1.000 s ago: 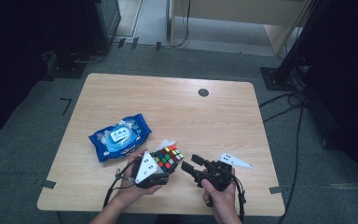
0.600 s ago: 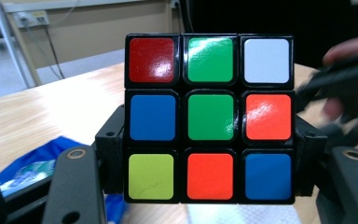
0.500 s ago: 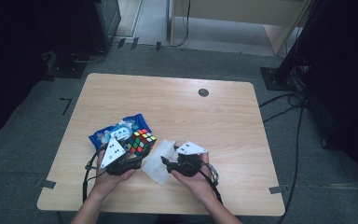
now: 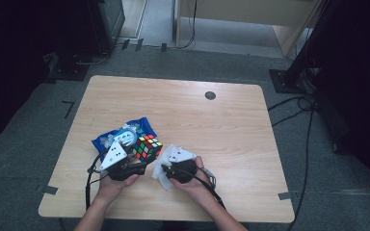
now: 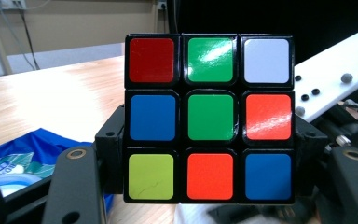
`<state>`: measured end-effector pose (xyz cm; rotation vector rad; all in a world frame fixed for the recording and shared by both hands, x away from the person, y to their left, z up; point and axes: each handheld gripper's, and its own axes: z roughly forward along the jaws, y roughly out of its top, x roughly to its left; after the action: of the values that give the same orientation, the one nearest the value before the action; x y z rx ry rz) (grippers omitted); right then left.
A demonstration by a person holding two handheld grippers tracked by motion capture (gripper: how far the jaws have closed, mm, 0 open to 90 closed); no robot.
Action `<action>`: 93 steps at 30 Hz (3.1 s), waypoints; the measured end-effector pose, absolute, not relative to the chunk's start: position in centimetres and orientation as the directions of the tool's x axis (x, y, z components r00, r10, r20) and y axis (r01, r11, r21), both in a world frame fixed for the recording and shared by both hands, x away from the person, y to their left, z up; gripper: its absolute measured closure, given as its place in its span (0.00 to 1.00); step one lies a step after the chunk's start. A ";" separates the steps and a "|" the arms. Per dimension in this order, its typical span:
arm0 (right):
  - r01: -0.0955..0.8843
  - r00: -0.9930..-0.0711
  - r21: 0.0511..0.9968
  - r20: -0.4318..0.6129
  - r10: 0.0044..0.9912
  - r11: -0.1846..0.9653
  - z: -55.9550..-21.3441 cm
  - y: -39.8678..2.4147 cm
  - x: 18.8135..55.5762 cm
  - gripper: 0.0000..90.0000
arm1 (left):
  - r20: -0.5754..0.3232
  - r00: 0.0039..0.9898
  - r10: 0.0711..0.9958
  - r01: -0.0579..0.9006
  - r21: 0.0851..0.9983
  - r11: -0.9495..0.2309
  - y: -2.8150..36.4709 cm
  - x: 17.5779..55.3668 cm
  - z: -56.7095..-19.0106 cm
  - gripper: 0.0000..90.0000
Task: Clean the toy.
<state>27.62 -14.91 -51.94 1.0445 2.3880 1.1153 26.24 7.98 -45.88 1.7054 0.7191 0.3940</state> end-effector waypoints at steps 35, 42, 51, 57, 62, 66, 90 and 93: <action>0.212 -0.771 0.974 0.115 0.626 0.082 -42.8 -23.3 18.2 0.95 | 0.028 0.907 0.421 0.096 0.957 -0.272 0.2 21.4 -46.9 0.38; 0.353 -0.678 0.928 0.169 0.715 0.116 -45.4 -24.9 20.6 0.94 | 0.013 0.899 0.437 0.100 0.967 -0.234 1.3 21.7 -46.3 0.38; 0.265 -0.709 0.964 0.170 0.685 0.035 -43.5 -25.1 19.6 0.95 | 0.015 0.880 0.475 0.133 0.951 -0.277 1.4 22.6 -47.2 0.38; 0.211 -0.778 0.978 0.168 0.605 -0.001 -41.9 -23.9 18.2 0.96 | 0.037 0.901 0.432 0.106 0.947 -0.304 -0.2 21.7 -47.4 0.38; 0.274 -0.763 0.962 0.220 0.608 -0.005 -43.5 -23.6 19.0 0.96 | 0.003 0.909 0.416 0.120 0.956 -0.269 0.0 21.7 -47.0 0.38; 0.326 -0.703 0.945 0.226 0.674 0.024 -44.7 -24.4 20.4 0.96 | -0.013 0.911 0.413 0.127 0.960 -0.251 0.5 21.8 -46.8 0.38; 0.113 -0.778 0.960 -0.075 0.624 0.257 -48.2 -24.0 21.5 0.38 | -0.143 0.838 0.527 0.271 0.946 -0.175 3.8 24.7 -45.2 0.38; 0.016 -0.780 0.962 -0.159 0.605 0.273 -48.1 -23.1 21.0 0.32 | -0.153 0.839 0.523 0.288 0.939 -0.188 3.5 24.7 -45.0 0.38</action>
<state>21.04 -23.08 -48.12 0.5580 2.0436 1.5344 24.70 3.45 -45.01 1.7861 0.6205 0.2368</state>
